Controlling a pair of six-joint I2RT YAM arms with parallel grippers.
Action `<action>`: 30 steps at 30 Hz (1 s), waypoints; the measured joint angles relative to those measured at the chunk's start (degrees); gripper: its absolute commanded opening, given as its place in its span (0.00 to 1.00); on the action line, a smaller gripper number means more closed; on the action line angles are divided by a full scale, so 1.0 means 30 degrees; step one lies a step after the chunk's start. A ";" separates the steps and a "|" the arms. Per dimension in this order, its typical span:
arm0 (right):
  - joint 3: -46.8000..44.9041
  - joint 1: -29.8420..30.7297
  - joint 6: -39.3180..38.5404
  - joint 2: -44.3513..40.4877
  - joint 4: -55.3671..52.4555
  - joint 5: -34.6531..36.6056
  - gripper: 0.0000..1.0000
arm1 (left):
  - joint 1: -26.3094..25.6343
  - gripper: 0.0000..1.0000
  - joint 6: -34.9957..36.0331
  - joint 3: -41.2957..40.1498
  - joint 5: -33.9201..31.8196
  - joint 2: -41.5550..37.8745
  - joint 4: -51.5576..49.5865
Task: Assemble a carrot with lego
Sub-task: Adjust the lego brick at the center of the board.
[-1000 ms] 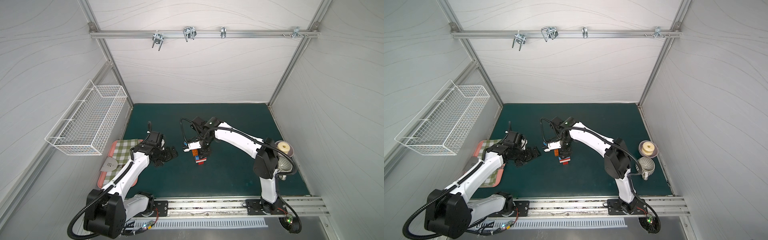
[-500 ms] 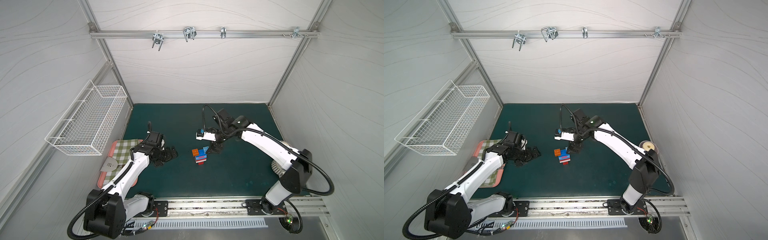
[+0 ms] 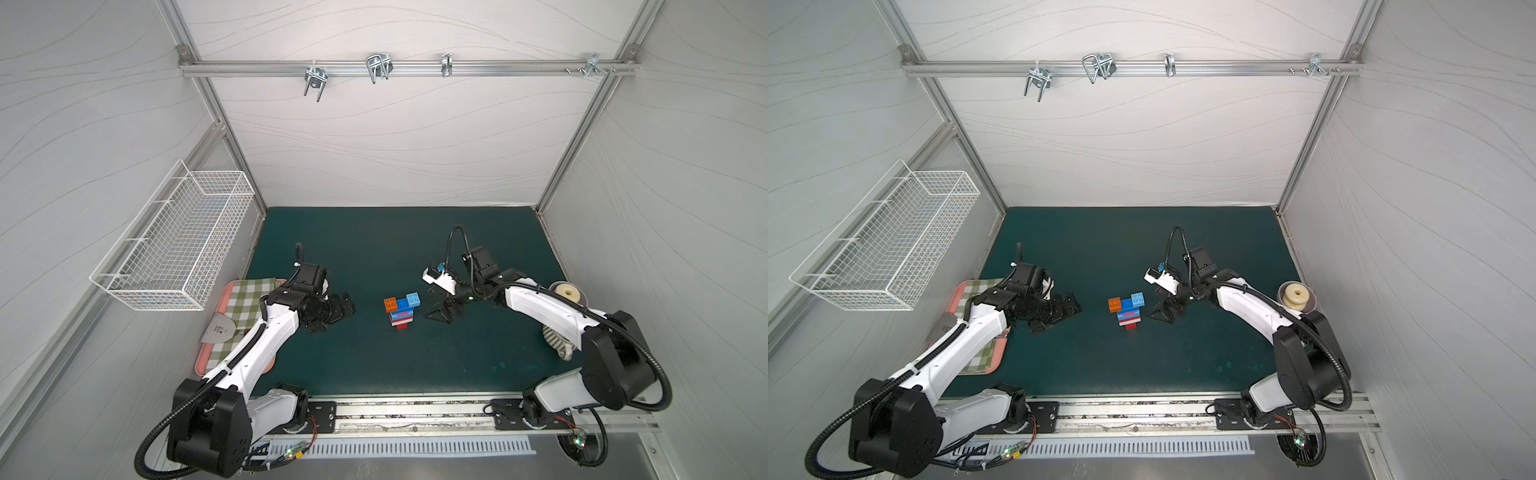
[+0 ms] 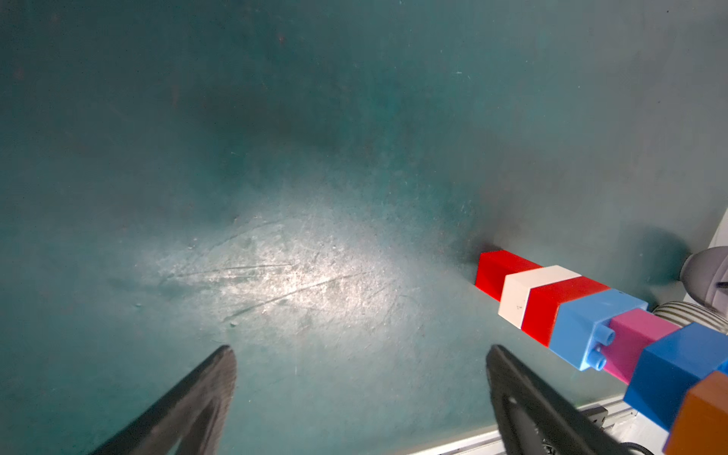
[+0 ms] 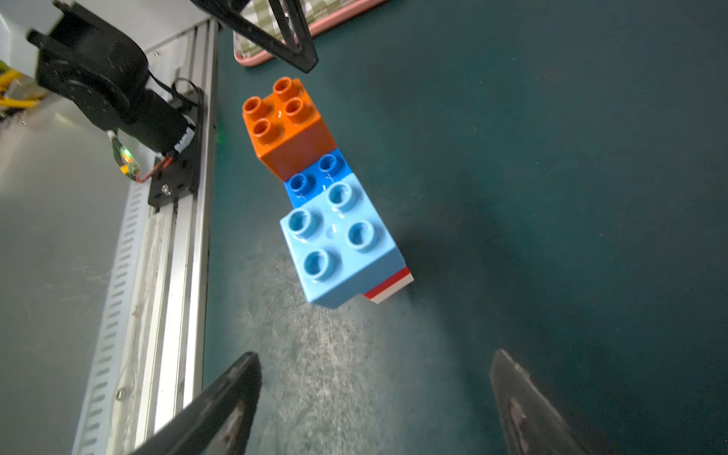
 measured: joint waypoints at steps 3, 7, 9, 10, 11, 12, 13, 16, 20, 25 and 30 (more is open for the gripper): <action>-0.1107 -0.0109 0.1013 0.0262 0.2346 -0.1013 0.92 | 0.0000 0.99 0.0000 -0.0007 -0.0058 -0.0189 -0.0007; -0.1872 -0.0007 0.2120 0.0918 0.4860 -0.1916 0.92 | 0.0000 0.99 0.0000 -0.0007 -0.0211 -0.0291 -0.0007; -0.1894 0.0131 0.2412 0.1370 0.5632 -0.2178 0.92 | 0.0000 0.99 0.0000 -0.0007 -0.0277 -0.0291 -0.0007; -0.1880 0.0240 0.2565 0.1639 0.6069 -0.2273 0.92 | 0.0000 0.99 0.0000 -0.0007 -0.0284 -0.0291 -0.0007; -0.1880 0.0364 0.2718 0.1858 0.6390 -0.2346 0.92 | 0.0000 0.99 0.0000 -0.0007 -0.0299 -0.0291 -0.0007; -0.1880 0.0503 0.2871 0.2084 0.6710 -0.2426 0.92 | 0.0000 0.99 0.0000 -0.0007 -0.0299 -0.0291 -0.0007; -0.1880 0.0670 0.3031 0.2295 0.7060 -0.2514 0.91 | 0.0000 0.99 0.0000 -0.0007 -0.0313 -0.0291 -0.0007; -0.1880 0.1173 0.3410 0.2878 0.8043 -0.2754 0.91 | 0.0000 0.99 0.0000 -0.0007 -0.0342 -0.0291 -0.0007; -0.1902 0.1523 0.3840 0.3322 0.9063 -0.3002 0.91 | 0.0000 0.99 0.0000 -0.0007 -0.0350 -0.0291 -0.0007; -0.2047 0.1719 0.4058 0.3541 0.9981 -0.3169 0.91 | 0.0000 0.99 0.0000 -0.0022 -0.0357 -0.0291 -0.0007; -0.2069 0.1836 0.4284 0.3708 1.0375 -0.3198 0.89 | 0.0000 0.99 0.0000 -0.0022 -0.0357 -0.0291 -0.0007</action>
